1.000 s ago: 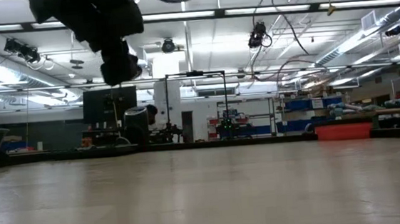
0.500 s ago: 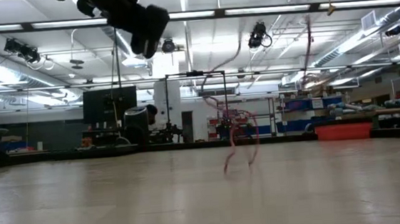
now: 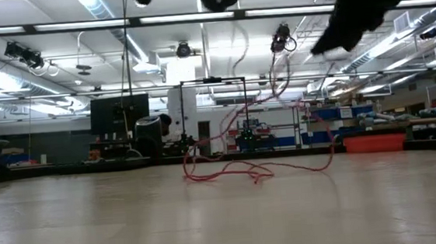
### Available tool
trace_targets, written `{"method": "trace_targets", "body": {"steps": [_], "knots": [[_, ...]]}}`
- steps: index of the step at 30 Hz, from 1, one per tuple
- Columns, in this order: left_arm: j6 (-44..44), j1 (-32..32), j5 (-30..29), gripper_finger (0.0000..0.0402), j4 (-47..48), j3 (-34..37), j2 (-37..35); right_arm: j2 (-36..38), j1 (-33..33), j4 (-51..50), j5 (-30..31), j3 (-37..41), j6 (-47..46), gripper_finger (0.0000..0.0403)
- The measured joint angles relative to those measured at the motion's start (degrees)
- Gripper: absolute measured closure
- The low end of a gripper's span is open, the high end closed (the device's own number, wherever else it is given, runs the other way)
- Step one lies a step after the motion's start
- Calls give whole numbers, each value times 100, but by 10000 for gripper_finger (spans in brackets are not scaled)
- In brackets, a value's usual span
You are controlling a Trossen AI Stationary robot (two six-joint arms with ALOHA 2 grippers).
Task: Coil cords
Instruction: Uncoil the red wire from the black spool
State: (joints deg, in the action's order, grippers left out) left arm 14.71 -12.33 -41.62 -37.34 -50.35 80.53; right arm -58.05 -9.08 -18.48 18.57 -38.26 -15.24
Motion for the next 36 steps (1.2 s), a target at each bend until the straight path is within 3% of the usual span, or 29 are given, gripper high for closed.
{"method": "trace_targets", "body": {"steps": [4,7,13,21,26,29,36], "knots": [[9,-14,1702,392,626,-1,0,64,493,-793,1288,0,-772,400],[36,-12,2561,392,1310,0,0,136,766,-1304,2041,0,-1279,401],[176,-8,2973,392,3295,0,0,503,959,-1892,3384,0,-2019,401],[-50,215,2046,392,5696,0,0,1348,471,-1113,4403,0,-1929,402],[-329,410,1380,392,6695,0,0,1775,-246,529,4466,0,-590,402],[-336,481,968,392,7007,0,0,1900,-722,1643,4082,0,333,402],[-305,550,-693,392,7098,0,0,1890,-1531,3376,2144,0,1539,400]]}}
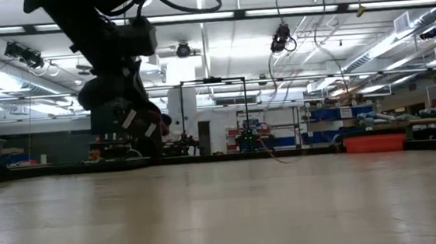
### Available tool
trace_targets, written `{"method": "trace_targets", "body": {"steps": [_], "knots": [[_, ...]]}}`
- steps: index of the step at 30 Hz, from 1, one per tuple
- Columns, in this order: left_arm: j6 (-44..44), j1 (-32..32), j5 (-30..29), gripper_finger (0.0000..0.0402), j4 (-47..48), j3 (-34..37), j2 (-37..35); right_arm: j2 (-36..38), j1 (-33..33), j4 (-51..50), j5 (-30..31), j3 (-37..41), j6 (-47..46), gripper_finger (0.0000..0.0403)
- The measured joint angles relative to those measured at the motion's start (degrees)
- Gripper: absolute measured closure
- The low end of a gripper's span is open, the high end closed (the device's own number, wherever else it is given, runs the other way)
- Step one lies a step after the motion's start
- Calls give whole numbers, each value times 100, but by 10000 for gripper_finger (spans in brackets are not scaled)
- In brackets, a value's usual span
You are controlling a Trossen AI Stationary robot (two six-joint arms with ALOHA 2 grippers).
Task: Coil cords
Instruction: Uncoil the red wire from the black spool
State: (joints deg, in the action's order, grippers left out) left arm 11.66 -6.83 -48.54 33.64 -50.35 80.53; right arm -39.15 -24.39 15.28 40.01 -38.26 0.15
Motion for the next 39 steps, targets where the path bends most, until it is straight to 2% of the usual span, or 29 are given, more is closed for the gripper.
{"method": "trace_targets", "body": {"steps": [5,10,12,14,18,23,27,32,36,39], "knots": [[-22,18,-1711,392,-520,0,0,-103,-158,272,-1643,0,270,401],[-32,18,-3148,392,-2357,0,0,-387,-159,265,-3390,0,318,401],[-33,15,-3440,392,-3293,0,0,-560,-159,249,-3936,0,383,401],[-33,3,-3470,392,-4185,0,0,-740,-159,163,-4299,0,451,401],[-40,-95,-3385,392,-5738,0,0,-1150,-70,-252,-4436,0,460,401],[-53,-294,-2771,392,-6884,0,0,-1834,317,-908,-4437,0,114,401],[-55,-421,-1815,392,-7318,0,0,-2329,744,-1530,-4437,0,-456,401],[-49,-492,177,392,-7345,0,2,-2712,1370,-2332,-4206,0,-1030,400],[59,-492,1767,392,-6831,0,2,-2730,1877,-2905,-3403,0,-1406,400],[519,-492,2834,392,-6335,0,2,-2615,2199,-3246,-2716,0,-1747,401]]}}
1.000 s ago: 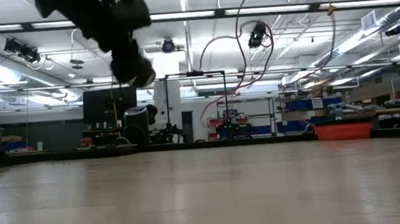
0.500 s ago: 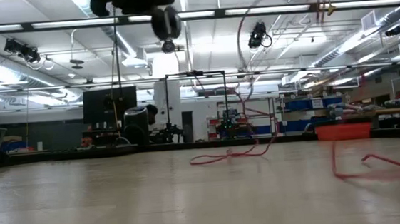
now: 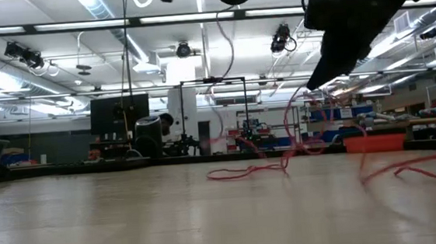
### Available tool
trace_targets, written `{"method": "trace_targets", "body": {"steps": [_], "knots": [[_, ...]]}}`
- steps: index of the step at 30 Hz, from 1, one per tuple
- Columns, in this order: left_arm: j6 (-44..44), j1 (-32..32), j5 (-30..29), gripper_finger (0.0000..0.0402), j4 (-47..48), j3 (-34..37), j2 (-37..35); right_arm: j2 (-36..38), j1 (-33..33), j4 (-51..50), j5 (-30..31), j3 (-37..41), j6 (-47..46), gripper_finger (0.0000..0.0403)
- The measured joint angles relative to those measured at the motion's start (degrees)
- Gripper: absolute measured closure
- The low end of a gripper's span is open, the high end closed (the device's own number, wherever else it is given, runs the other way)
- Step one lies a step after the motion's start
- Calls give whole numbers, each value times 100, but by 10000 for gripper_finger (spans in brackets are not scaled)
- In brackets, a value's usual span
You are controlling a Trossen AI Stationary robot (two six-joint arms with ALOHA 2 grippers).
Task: Coil cords
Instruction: Uncoil the red wire from the black spool
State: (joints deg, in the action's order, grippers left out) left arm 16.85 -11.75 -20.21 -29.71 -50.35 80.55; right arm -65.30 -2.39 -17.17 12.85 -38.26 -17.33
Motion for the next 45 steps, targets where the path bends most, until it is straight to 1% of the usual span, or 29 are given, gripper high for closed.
{"method": "trace_targets", "body": {"steps": [2,3,8,15,16,18,19,21,24,25,27,29,31,34,37,39,45], "knots": [[236,0,462,392,256,0,2,65,159,-87,219,0,-158,401],[244,-5,534,392,296,0,4,91,213,-90,222,0,-196,401],[209,2,308,392,216,0,4,120,239,31,24,0,-186,401],[200,0,272,392,216,0,4,120,201,92,-49,0,-105,401],[200,0,199,392,214,0,4,120,201,92,-53,0,-105,402],[198,0,-142,392,214,0,4,120,201,92,-116,0,-105,402],[198,0,-460,392,214,0,4,120,201,95,-216,0,-105,402],[198,7,-1308,392,214,0,4,120,201,116,-496,0,-105,402],[199,54,-2713,392,216,0,4,120,201,251,-1101,0,-103,402],[198,82,-3110,392,216,0,4,120,201,348,-1396,0,-102,402],[196,134,-3809,392,216,0,4,120,174,625,-2186,0,-31,402],[195,186,-4359,392,228,0,4,120,96,1038,-2986,0,59,402],[196,222,-4796,392,270,0,3,120,-23,1536,-3602,0,100,402],[207,276,-5317,392,581,0,2,120,-258,2279,-4135,0,194,402],[501,356,-5574,392,1218,0,2,182,-446,2805,-4466,0,260,402],[698,396,-5677,392,1759,0,2,297,-543,3032,-4589,0,296,402],[696,510,-5724,392,3048,0,0,886,-840,3384,-4613,0,716,402]]}}
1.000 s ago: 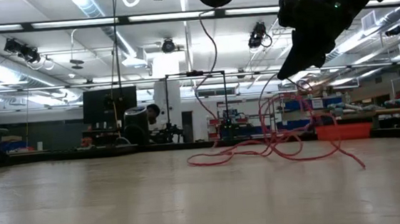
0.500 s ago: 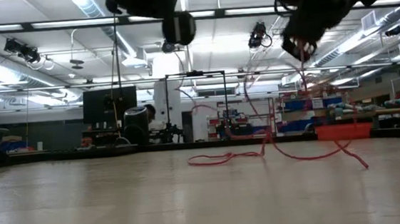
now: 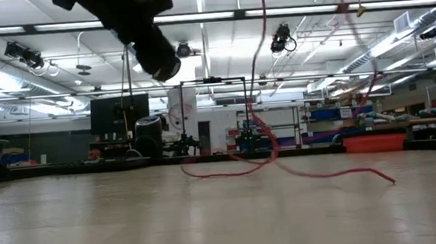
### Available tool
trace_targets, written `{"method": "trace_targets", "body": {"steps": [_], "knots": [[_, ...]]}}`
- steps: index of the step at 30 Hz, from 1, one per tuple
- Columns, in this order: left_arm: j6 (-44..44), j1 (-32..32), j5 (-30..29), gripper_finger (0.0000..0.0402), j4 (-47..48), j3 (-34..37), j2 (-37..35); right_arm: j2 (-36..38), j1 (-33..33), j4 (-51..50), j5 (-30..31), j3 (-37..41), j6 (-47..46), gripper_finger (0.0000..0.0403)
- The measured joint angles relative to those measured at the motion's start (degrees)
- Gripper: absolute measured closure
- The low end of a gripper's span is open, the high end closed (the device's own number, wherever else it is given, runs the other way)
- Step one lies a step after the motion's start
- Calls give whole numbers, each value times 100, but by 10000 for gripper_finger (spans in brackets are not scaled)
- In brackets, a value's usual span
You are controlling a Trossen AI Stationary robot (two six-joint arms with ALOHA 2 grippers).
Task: Coil cords
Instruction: Uncoil the red wire from the black spool
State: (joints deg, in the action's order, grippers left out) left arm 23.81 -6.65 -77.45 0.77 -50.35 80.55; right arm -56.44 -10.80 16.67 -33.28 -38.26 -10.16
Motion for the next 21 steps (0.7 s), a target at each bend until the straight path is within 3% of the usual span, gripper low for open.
{"method": "trace_targets", "body": {"steps": [5,9,13,16,21], "knots": [[91,3,385,392,735,0,0,608,-216,487,316,0,218,402],[124,-5,1441,392,1392,0,-2,1187,-426,623,1262,0,516,402],[126,-10,2467,392,1968,0,-2,1680,-694,608,2649,0,843,402],[121,-14,2901,392,2250,0,-2,1905,-921,588,3825,0,1066,402],[104,-139,3768,392,2509,0,-2,2013,-1269,356,6758,0,1336,402]]}}
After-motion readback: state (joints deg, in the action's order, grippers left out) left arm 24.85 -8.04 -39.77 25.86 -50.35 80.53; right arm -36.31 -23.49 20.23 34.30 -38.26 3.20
